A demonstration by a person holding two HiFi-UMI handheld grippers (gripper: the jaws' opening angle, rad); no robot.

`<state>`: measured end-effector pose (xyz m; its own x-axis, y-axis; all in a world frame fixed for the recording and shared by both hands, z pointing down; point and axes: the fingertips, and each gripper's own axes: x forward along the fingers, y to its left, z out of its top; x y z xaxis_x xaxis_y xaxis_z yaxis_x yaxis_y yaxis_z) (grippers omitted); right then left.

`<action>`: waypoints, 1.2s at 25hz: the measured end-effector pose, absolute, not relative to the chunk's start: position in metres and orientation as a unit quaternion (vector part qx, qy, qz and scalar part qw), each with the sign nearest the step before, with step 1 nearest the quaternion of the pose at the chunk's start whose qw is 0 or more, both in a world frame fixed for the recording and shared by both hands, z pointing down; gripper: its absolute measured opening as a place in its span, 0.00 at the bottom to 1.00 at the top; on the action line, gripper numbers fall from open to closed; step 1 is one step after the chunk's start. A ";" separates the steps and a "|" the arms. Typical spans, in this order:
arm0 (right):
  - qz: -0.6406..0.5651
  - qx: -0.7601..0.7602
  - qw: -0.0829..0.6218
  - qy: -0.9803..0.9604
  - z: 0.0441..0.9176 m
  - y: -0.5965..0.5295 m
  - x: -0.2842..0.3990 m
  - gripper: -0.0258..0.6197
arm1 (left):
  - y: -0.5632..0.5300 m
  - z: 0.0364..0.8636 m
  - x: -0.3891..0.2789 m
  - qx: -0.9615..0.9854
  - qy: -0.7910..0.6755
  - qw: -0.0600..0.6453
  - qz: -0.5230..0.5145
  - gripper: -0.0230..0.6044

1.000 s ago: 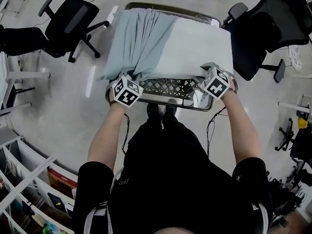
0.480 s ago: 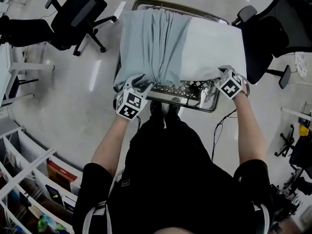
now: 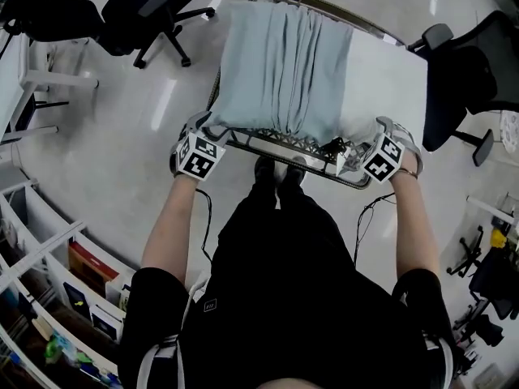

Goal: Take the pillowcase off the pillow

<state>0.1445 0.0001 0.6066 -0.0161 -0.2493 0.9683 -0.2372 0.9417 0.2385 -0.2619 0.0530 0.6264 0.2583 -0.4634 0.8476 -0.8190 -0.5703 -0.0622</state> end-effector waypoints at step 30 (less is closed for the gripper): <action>-0.011 0.134 0.668 -0.732 0.650 0.001 0.086 0.55 | 0.025 0.607 -0.330 0.800 -0.364 0.229 0.418 0.29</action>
